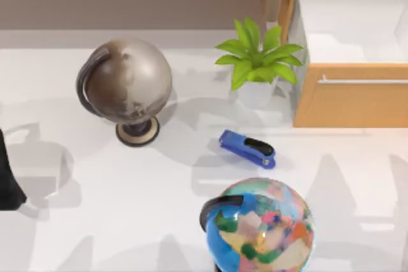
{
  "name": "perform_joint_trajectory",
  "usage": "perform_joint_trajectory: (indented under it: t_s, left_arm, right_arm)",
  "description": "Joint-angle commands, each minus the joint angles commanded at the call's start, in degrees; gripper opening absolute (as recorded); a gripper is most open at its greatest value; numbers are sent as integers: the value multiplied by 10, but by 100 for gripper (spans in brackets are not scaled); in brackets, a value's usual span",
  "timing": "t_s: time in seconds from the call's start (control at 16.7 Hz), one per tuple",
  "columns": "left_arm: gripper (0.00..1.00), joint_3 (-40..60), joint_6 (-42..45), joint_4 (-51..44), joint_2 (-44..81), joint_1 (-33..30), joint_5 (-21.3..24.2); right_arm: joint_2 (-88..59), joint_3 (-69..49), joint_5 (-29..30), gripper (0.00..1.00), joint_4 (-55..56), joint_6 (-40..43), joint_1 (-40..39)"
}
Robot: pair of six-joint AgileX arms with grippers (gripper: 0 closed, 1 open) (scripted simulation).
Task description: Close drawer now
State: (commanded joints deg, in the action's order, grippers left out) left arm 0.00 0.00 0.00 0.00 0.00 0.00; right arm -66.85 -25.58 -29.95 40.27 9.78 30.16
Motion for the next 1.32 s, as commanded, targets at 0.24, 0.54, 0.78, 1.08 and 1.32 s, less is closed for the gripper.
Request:
perform_joint_trajectory:
  t_s: [0.24,0.54,0.78,1.08,1.32]
  left_arm:
    - [100,0,0,0,0,0,0]
    - [100,0,0,0,0,0,0]
    - [100,0,0,0,0,0,0]
    - [100,0,0,0,0,0,0]
    - [100,0,0,0,0,0,0]
  right_arm:
    - [-78,62,91,100,113,145,-105]
    - [-205,125,231,100,283,366,-257]
    - [-312,144,348,100,419,542,-367]
    - [-420,140,467,100,550,719,-464]
    - [-462,133,514,100,601,790,-498]
